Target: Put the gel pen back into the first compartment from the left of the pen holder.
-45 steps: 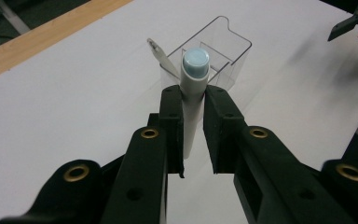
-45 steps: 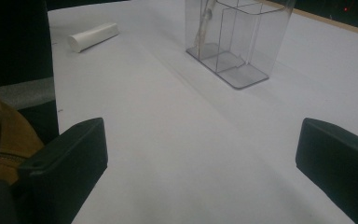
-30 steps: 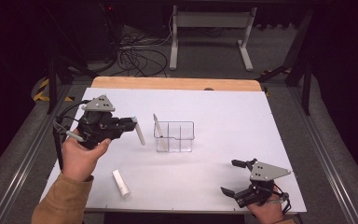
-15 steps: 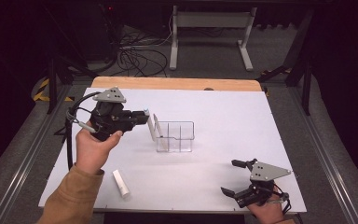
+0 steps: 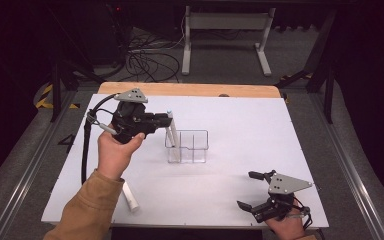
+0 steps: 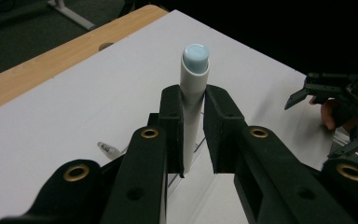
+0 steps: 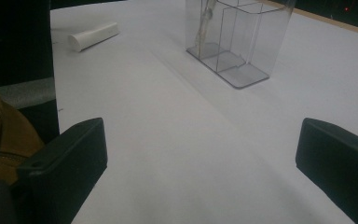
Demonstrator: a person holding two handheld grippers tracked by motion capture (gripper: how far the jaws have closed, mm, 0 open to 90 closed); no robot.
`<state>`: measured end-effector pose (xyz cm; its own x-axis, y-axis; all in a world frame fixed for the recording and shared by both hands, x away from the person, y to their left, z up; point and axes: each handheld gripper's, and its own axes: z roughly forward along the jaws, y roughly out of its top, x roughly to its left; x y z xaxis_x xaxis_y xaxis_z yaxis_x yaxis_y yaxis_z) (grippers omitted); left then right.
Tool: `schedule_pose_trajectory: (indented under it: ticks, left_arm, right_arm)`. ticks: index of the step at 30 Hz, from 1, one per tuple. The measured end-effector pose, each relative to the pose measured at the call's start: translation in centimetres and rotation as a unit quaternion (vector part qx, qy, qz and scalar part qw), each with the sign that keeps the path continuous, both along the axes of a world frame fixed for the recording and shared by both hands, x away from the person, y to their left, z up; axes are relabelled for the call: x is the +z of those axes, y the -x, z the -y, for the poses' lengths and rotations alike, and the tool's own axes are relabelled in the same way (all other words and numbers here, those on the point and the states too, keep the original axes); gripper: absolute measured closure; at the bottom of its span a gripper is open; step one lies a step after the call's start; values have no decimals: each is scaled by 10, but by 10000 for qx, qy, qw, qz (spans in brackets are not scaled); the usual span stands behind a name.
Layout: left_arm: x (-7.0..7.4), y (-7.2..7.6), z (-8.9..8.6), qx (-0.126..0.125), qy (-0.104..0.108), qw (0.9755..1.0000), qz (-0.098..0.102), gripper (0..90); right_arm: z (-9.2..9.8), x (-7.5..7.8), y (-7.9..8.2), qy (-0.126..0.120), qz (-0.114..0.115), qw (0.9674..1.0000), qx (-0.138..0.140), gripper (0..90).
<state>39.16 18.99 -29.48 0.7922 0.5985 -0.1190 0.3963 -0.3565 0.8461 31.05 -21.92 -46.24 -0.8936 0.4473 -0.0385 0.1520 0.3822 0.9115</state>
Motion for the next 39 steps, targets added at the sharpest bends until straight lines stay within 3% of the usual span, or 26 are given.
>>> schedule_pose_trajectory:
  ticks: [13,20,21,23,26,33,39]
  left_arm:
    - [-11,-15,20,-23,101,9999,63,782]
    - [-15,-16,24,-105,178,9997,126,774]
    - [-15,-15,24,-51,246,9996,128,726]
    - [-15,-14,22,12,353,9992,198,517]
    - [-16,-9,16,0,419,9988,250,477]
    - [-20,6,0,157,359,9981,469,321]
    - [-24,19,-16,284,365,9967,662,280]
  right_arm:
    - [0,0,0,-5,-4,10000,3,26]
    - [1,0,0,-12,3,10000,2,26]
    - [1,0,0,-11,4,10000,4,26]
    - [1,0,1,-12,7,10000,9,26]
    - [1,0,0,-11,6,10000,8,26]
    - [-1,1,0,-102,-18,9999,11,18]
    - [-4,3,-1,-214,-108,9997,-55,3]
